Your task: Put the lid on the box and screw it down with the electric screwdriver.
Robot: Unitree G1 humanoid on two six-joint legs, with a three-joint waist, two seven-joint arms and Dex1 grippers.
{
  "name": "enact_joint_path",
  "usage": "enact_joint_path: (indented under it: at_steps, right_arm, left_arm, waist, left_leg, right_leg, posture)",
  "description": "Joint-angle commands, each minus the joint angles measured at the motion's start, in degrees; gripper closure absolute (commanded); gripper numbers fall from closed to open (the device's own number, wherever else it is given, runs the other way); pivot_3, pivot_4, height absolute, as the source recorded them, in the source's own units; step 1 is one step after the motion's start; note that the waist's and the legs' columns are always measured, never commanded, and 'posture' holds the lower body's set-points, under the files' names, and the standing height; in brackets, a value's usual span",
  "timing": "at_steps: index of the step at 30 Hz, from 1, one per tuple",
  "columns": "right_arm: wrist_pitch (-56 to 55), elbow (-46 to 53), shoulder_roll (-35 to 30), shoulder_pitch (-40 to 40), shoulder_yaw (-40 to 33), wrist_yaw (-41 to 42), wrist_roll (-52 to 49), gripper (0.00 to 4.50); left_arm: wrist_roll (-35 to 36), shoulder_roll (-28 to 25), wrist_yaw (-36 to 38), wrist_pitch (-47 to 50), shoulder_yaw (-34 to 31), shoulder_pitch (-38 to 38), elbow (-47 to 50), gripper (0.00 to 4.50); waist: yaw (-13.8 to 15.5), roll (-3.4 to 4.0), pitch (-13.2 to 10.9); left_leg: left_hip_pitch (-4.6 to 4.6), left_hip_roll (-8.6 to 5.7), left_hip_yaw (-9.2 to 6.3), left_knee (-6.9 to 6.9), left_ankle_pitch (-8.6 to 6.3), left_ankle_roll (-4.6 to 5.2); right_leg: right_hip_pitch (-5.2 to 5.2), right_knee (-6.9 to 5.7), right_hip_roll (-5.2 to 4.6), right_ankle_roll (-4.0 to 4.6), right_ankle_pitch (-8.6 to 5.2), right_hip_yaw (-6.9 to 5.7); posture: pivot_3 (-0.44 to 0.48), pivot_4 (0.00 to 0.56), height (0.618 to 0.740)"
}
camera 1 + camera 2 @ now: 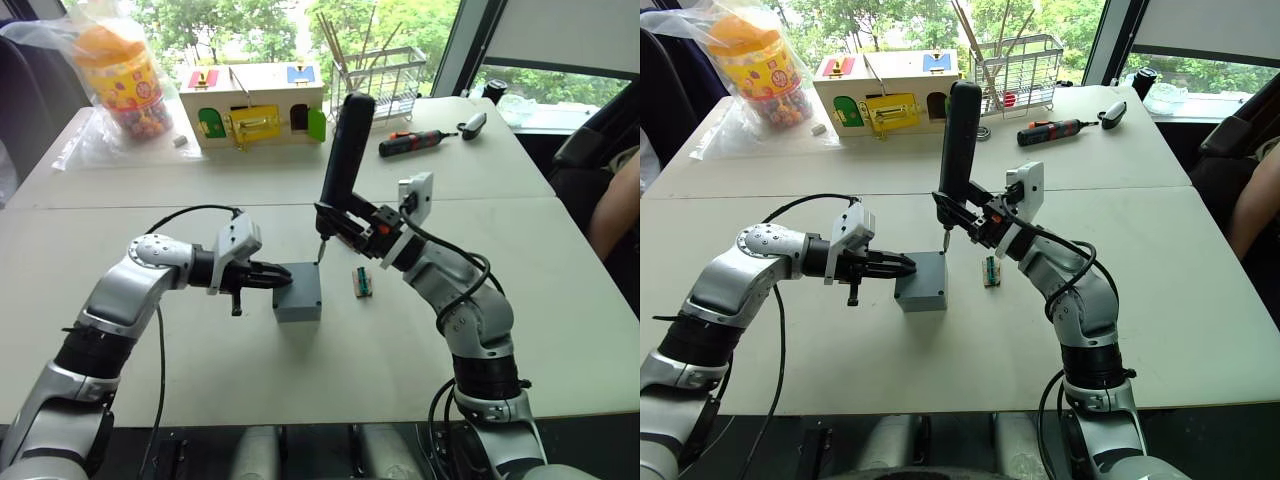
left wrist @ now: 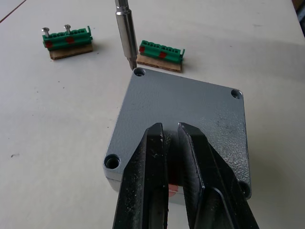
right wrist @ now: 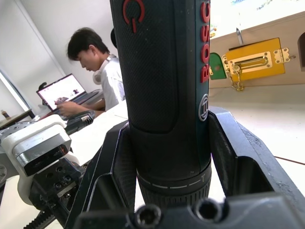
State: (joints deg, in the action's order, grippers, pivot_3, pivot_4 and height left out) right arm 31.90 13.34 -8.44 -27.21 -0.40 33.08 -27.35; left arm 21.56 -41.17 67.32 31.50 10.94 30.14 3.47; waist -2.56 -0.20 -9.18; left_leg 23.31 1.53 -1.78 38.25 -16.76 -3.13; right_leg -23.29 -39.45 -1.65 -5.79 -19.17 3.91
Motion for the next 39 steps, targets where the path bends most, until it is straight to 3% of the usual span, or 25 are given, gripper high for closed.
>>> enact_joint_path:
  at_steps: [1,18,39]
  right_arm:
    - [-1.3,3.2,0.0,-0.9,0.2,0.3,-1.8,2.78]
    - [0.6,6.0,-0.5,-1.0,0.4,-2.1,-5.1,2.78]
    - [-3.7,2.4,-2.4,1.1,3.4,-1.1,-1.0,2.78]
  left_arm:
    - [-1.8,-0.1,-0.3,0.4,1.3,-1.2,-0.9,4.05]
    - [-2.6,0.5,0.2,-1.2,1.9,-0.8,-2.5,4.05]
    - [-2.5,0.1,0.3,-0.7,1.8,-1.0,-1.4,4.05]
  waist:
    - [0.0,0.0,0.0]
    - [0.1,0.0,0.0]
    - [0.0,0.0,0.1]
  left_leg:
    - [0.0,0.0,0.0,0.0,0.0,0.0]
    - [-0.03,-0.01,-0.02,0.01,0.0,0.0]
    - [-0.12,0.0,-0.01,0.0,-0.01,0.01]
  right_leg:
    - [0.0,0.0,0.0,0.0,0.0,0.0]
    - [0.06,0.0,-0.01,0.0,0.0,0.0]
    - [0.14,0.0,0.0,0.0,0.0,0.0]
  posture:
    - [0.0,0.15,0.736]
    - [0.0,0.15,0.736]
    - [0.0,0.15,0.736]
